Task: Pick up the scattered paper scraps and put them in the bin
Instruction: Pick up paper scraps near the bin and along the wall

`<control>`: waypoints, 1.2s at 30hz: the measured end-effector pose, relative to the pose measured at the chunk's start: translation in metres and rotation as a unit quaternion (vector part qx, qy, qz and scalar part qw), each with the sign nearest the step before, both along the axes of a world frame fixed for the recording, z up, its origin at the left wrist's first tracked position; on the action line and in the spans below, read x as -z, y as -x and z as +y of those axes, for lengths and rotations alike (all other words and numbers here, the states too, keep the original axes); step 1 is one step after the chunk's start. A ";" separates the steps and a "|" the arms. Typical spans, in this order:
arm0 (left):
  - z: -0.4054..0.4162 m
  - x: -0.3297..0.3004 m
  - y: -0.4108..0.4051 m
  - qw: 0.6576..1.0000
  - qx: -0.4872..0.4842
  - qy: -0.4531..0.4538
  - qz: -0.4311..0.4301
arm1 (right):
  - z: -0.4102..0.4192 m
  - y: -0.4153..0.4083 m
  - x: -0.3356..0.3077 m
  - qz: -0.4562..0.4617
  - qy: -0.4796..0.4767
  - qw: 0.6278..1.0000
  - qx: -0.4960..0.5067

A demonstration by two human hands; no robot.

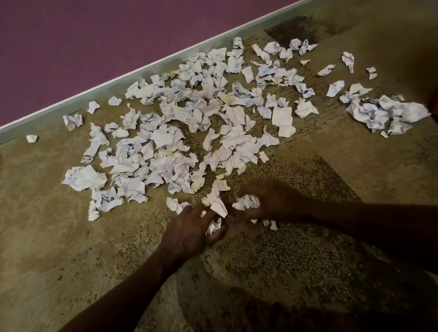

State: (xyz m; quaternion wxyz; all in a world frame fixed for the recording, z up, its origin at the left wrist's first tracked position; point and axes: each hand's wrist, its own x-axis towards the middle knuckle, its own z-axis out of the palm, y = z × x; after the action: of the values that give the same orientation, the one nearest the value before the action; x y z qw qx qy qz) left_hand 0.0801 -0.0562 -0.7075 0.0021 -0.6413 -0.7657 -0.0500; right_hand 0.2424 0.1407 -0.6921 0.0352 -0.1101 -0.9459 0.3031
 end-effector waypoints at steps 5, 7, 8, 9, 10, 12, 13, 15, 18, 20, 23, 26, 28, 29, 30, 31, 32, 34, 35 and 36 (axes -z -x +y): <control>0.016 -0.013 0.002 0.997 0.010 -0.034 -0.068 | 0.025 -0.012 -0.022 0.028 0.142 0.970 0.194; 0.025 -0.023 -0.002 0.993 0.005 -0.052 -0.105 | 0.034 -0.016 -0.029 0.018 0.149 0.957 0.250; 0.031 -0.029 -0.005 0.991 0.004 -0.064 -0.119 | 0.040 -0.019 -0.031 0.012 0.158 0.949 0.272; 0.038 -0.036 -0.009 0.988 0.005 -0.083 -0.131 | 0.045 -0.022 -0.035 0.009 0.173 0.940 0.295; 0.046 -0.044 -0.013 0.984 0.004 -0.108 -0.142 | 0.050 -0.025 -0.038 0.010 0.195 0.928 0.317; 0.063 -0.063 -0.021 0.972 -0.012 -0.135 -0.194 | 0.059 -0.033 -0.047 0.029 0.240 0.901 0.360; 0.073 -0.072 -0.025 0.962 -0.022 -0.145 -0.229 | 0.063 -0.038 -0.051 0.041 0.254 0.889 0.379; 0.094 -0.089 -0.034 0.934 -0.037 -0.186 -0.303 | 0.070 -0.047 -0.062 0.073 0.279 0.868 0.404; 0.129 -0.114 -0.051 0.886 -0.079 -0.244 -0.387 | 0.080 -0.063 -0.077 0.107 0.305 0.838 0.439; 0.150 -0.123 -0.055 0.854 -0.128 -0.258 -0.433 | 0.085 -0.071 -0.085 0.126 0.325 0.823 0.448; 0.178 -0.140 -0.066 0.779 -0.185 -0.241 -0.549 | 0.092 -0.089 -0.097 0.133 0.334 0.804 0.474; 0.201 -0.158 -0.083 0.714 -0.226 -0.217 -0.626 | 0.099 -0.107 -0.110 0.149 0.333 0.793 0.488; 0.216 -0.172 -0.098 0.677 -0.240 -0.215 -0.661 | 0.103 -0.119 -0.121 0.169 0.331 0.783 0.498; 0.222 -0.178 -0.104 0.667 -0.244 -0.215 -0.670 | 0.104 -0.123 -0.126 0.175 0.332 0.778 0.504; 0.230 -0.184 -0.112 0.656 -0.242 -0.213 -0.682 | 0.106 -0.130 -0.132 0.188 0.333 0.771 0.509; 0.237 -0.191 -0.120 0.648 -0.239 -0.212 -0.691 | 0.108 -0.135 -0.139 0.203 0.335 0.763 0.514; 0.244 -0.197 -0.128 0.641 -0.231 -0.211 -0.701 | 0.110 -0.139 -0.145 0.217 0.334 0.755 0.521; 0.258 -0.211 -0.146 0.625 -0.203 -0.212 -0.723 | 0.117 -0.149 -0.161 0.247 0.330 0.741 0.531; 0.265 -0.219 -0.154 0.620 -0.189 -0.212 -0.732 | 0.122 -0.154 -0.169 0.264 0.327 0.735 0.533; 0.274 -0.227 -0.163 0.614 -0.176 -0.213 -0.739 | 0.129 -0.159 -0.177 0.281 0.321 0.729 0.535</control>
State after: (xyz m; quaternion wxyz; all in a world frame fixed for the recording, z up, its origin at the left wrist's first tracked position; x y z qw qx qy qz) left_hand 0.2429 0.2178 -0.4810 -0.4195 -0.2220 -0.5738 -0.6674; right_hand 0.4010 0.2701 -0.5147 0.4180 -0.5130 -0.5235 0.5367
